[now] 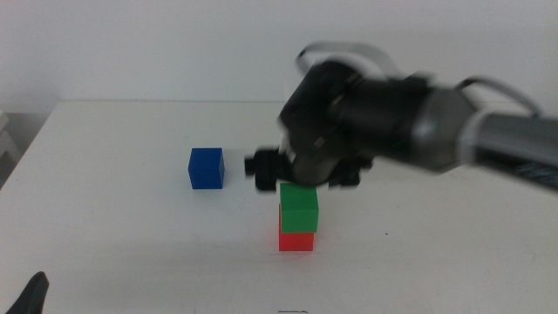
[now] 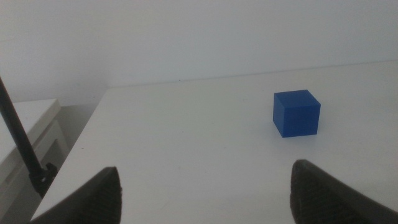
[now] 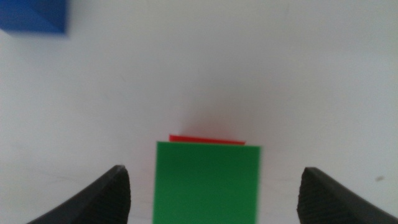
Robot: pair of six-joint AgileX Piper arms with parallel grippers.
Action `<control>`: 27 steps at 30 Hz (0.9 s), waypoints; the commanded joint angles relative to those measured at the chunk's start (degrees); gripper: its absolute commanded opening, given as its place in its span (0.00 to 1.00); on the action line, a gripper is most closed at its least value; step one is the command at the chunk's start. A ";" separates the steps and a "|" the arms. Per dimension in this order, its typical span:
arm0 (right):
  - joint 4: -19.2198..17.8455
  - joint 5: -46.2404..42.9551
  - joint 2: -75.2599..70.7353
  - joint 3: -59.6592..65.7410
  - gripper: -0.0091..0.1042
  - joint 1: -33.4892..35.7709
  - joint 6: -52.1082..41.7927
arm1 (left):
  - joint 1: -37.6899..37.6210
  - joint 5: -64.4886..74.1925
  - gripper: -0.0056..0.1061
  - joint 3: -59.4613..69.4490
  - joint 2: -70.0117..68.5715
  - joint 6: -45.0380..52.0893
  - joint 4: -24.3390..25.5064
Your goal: Stack red cubes first, then green, then blue cubes in a specific spot.
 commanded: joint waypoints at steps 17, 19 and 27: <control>16.93 -10.46 -56.51 25.06 0.91 -8.21 -50.66 | -0.09 -4.79 0.88 -0.29 -1.08 -0.22 -0.24; 21.04 -11.00 -62.28 28.35 0.91 -8.21 -57.32 | -0.09 -4.79 0.88 -0.29 -1.08 -0.22 -0.24; 19.59 -14.95 -74.99 36.47 0.91 -8.21 -57.55 | -0.09 -4.79 0.88 -0.29 -1.08 -0.22 -0.24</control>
